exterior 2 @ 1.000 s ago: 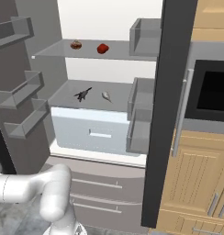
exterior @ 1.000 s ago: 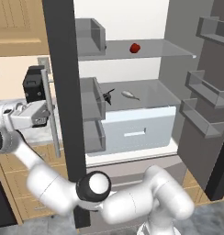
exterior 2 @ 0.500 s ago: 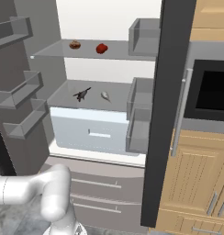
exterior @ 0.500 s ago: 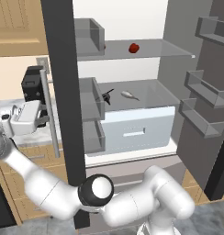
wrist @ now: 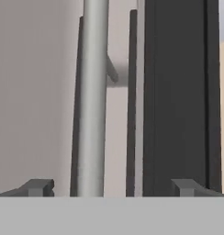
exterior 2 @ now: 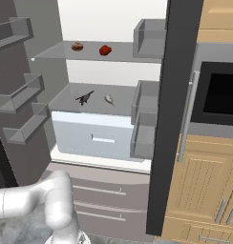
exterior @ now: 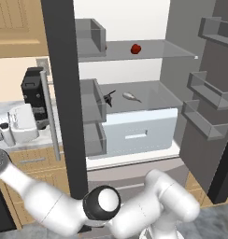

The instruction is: Gather the mushroom and bell pepper from the fridge and place them on a tray on the dining counter. Then gather the fishs from the fridge and place them on the other tray.

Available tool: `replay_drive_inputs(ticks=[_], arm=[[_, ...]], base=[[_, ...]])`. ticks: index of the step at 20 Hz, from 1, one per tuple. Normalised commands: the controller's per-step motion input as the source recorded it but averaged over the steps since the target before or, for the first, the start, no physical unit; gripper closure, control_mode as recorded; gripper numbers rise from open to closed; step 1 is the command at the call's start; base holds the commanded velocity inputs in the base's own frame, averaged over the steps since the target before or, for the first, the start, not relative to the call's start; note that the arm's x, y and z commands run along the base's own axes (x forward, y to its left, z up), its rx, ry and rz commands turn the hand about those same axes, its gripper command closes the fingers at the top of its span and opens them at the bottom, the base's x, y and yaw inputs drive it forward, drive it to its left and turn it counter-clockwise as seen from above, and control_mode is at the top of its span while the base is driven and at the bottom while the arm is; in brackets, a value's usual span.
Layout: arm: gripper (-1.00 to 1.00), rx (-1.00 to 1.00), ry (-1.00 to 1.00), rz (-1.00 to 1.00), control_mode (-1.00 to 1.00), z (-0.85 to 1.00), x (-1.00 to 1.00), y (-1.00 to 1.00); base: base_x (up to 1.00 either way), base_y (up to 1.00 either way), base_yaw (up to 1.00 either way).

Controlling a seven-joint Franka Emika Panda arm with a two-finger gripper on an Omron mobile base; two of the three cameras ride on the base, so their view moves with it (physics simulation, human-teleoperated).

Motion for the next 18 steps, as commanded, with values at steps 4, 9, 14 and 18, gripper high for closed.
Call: replay_drive_inputs(ticks=[4, 9, 14, 18], arm=[[-1.00, 0.00, 0.00, 0.15, -1.00, 0.00, 0.05, 0.11], [-1.00, -0.04, -0.05, 0.32, -1.00, 0.00, -0.55, 0.37], [-1.00, -0.07, -0.03, 0.34, -1.00, 0.00, -0.94, -0.06], [-1.00, -0.07, 0.00, 0.30, -1.00, 0.15, -1.00, -0.38]], base=[[0.00, 0.00, 0.00], [0.00, 0.00, 0.00], [0.00, 0.00, 0.00], [0.00, 0.00, 0.00]])
